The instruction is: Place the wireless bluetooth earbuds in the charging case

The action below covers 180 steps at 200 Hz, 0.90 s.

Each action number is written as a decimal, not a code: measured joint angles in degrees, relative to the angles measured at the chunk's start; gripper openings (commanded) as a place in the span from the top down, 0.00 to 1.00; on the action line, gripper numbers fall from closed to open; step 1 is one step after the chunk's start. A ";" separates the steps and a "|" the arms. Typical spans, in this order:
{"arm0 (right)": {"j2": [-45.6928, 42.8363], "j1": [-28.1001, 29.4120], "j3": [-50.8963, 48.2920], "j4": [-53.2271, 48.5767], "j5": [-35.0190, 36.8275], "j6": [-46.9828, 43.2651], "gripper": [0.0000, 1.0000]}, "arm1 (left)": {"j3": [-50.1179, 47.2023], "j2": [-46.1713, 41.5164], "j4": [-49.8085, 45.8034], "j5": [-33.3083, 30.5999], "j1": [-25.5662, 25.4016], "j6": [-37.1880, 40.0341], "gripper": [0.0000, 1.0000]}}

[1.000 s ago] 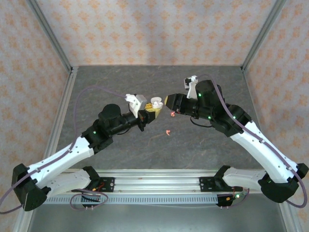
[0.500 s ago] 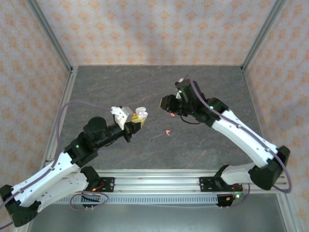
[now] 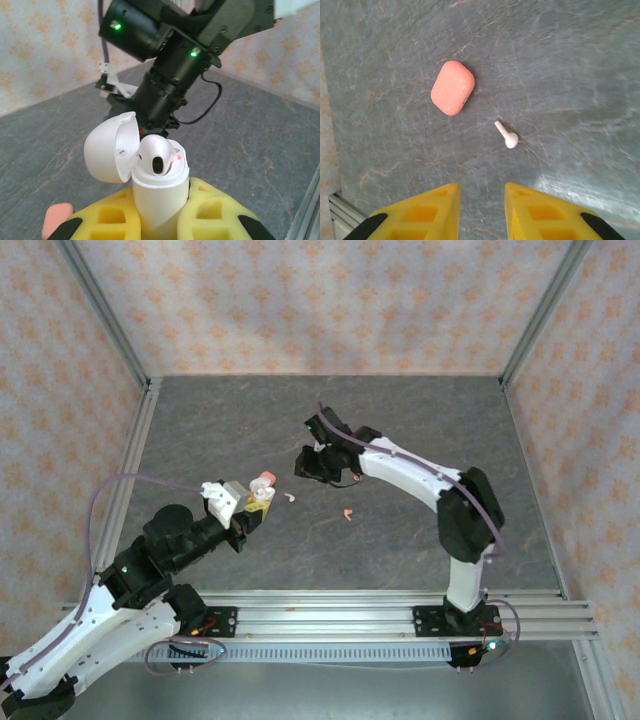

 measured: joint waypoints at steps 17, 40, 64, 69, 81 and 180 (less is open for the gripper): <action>4.59 0.79 3.91 -0.66 -0.90 -0.81 0.71 | -0.24 -0.07 -1.27 -0.57 0.00 0.52 1.00; 8.85 2.01 6.40 -1.27 -1.62 -1.38 0.71 | -0.28 -0.04 -2.69 -1.49 0.00 1.25 1.00; 12.11 3.23 7.43 -2.36 -2.43 -1.62 0.74 | -0.28 0.17 -3.08 -1.88 0.00 2.10 1.00; 12.74 3.43 7.69 -2.58 -2.69 -1.75 0.75 | -0.28 0.22 -3.08 -1.97 0.00 2.25 1.00; 13.90 3.93 8.15 -2.75 -2.99 -1.79 0.76 | -0.28 0.44 -3.10 -2.08 0.00 2.49 1.00; 18.27 5.81 9.75 -2.25 -5.25 -1.60 0.77 | -0.28 2.86 -3.06 -2.47 0.00 3.28 1.00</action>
